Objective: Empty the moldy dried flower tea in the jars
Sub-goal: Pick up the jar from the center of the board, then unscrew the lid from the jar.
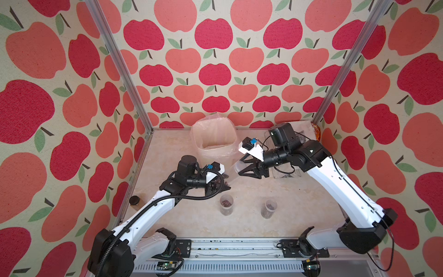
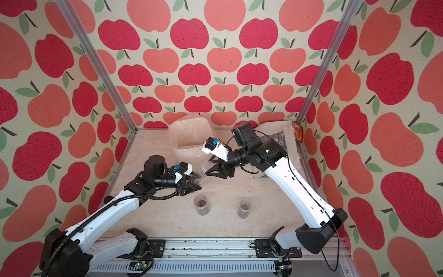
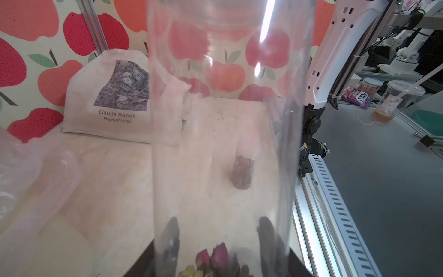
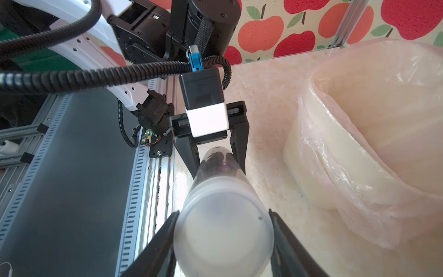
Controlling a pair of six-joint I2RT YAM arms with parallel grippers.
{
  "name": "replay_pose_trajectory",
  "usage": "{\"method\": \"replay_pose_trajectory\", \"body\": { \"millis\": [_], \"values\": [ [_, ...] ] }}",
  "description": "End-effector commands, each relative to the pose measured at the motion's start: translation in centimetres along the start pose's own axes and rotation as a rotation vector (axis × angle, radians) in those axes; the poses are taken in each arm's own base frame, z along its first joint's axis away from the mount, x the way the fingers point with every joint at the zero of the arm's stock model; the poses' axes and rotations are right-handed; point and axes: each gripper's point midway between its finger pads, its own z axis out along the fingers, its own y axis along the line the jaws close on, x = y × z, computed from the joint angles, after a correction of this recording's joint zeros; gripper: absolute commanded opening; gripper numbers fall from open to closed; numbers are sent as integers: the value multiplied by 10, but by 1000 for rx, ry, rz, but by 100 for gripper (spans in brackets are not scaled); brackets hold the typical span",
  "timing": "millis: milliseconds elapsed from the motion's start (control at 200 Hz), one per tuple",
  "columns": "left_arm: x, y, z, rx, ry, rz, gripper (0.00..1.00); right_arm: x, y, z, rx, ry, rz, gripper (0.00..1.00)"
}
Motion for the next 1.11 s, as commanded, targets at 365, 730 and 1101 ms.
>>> {"method": "replay_pose_trajectory", "body": {
  "millis": [365, 730, 1101],
  "values": [
    [20, 59, -18, -430, 173, 216, 19, -39, -40, -46, 297, -174, 524, 99],
    [19, 69, -19, -538, 216, 317, 16, 20, -48, -5, 270, 24, 817, 99],
    [18, 64, -19, -529, 201, 322, 16, 31, -48, 25, 160, 55, 869, 84]
  ]
}}
